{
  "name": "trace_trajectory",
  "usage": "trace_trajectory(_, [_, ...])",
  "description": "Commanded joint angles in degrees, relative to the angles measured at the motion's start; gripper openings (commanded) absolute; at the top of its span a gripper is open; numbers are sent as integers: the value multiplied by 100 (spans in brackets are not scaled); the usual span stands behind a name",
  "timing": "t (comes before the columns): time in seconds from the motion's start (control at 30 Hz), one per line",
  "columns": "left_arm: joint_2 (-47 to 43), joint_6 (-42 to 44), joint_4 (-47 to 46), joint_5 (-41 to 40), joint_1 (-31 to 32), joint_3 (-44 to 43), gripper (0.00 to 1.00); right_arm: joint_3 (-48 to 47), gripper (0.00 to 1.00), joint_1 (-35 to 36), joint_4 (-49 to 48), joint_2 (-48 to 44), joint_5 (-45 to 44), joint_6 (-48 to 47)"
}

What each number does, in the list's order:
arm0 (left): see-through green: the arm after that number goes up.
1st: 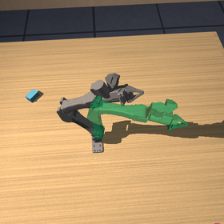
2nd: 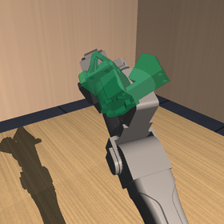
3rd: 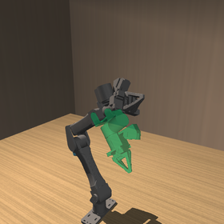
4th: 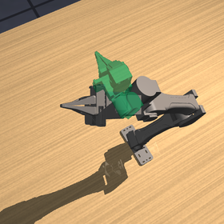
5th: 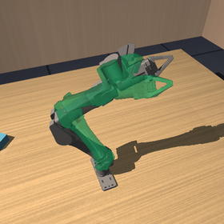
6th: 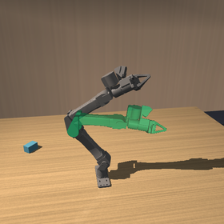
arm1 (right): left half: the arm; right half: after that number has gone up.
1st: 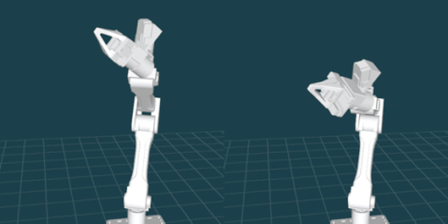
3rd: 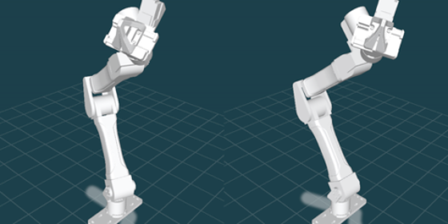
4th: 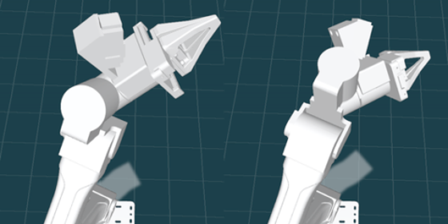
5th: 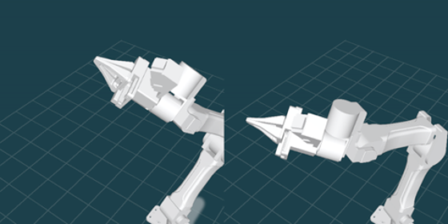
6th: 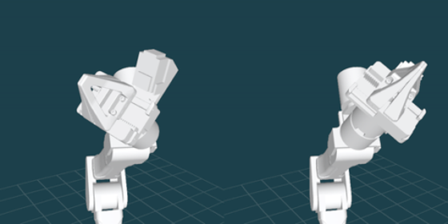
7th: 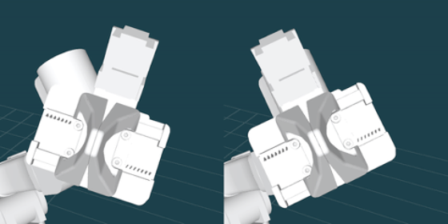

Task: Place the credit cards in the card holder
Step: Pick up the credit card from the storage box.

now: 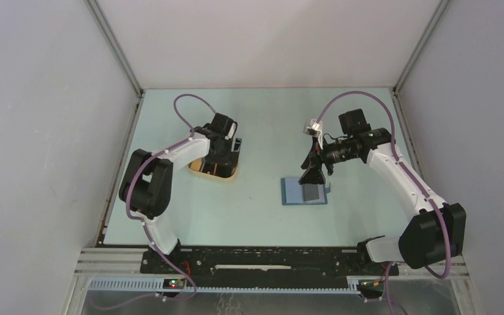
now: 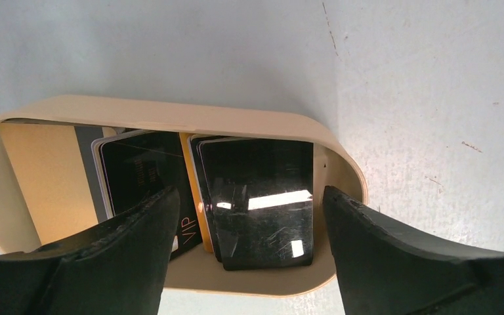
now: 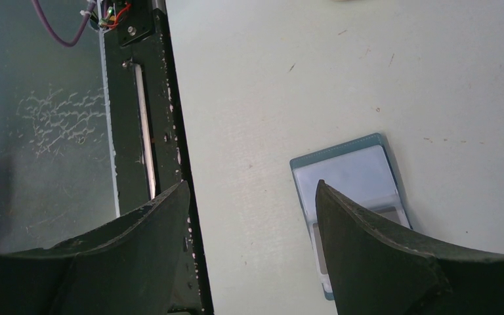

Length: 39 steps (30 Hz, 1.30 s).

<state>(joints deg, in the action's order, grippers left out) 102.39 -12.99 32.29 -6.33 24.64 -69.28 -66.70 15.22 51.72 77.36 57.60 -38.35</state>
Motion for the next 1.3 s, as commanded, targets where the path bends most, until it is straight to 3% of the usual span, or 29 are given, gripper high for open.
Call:
trace_trajectory(0.0, [-127, 23, -178, -18, 56, -18, 88, -44, 79, -70, 35, -134, 141, -76])
trace_trajectory(0.2, [46, -119, -255, 18, 179, 5, 91, -46, 79, -59, 31, -80, 169, -84])
trace_trajectory(0.27, [57, -181, -259, -58, 233, -21, 99, -45, 79, -47, 31, -98, 171, -85])
trace_trajectory(0.43, [286, -228, -78, -236, 286, -54, 99, -45, 80, -68, 31, -151, 220, -85])
trace_trajectory(0.7, [501, -457, -523, -119, 356, 220, 80, -45, 80, -63, 31, -113, 244, -111])
trace_trajectory(1.03, [-344, -326, -999, 232, 290, 608, 38, -45, 80, -80, 71, -69, 301, -138])
trace_trajectory(1.27, [-1265, -313, -1957, 1008, -46, 1400, 35, -45, 80, -61, 124, 26, 362, -185])
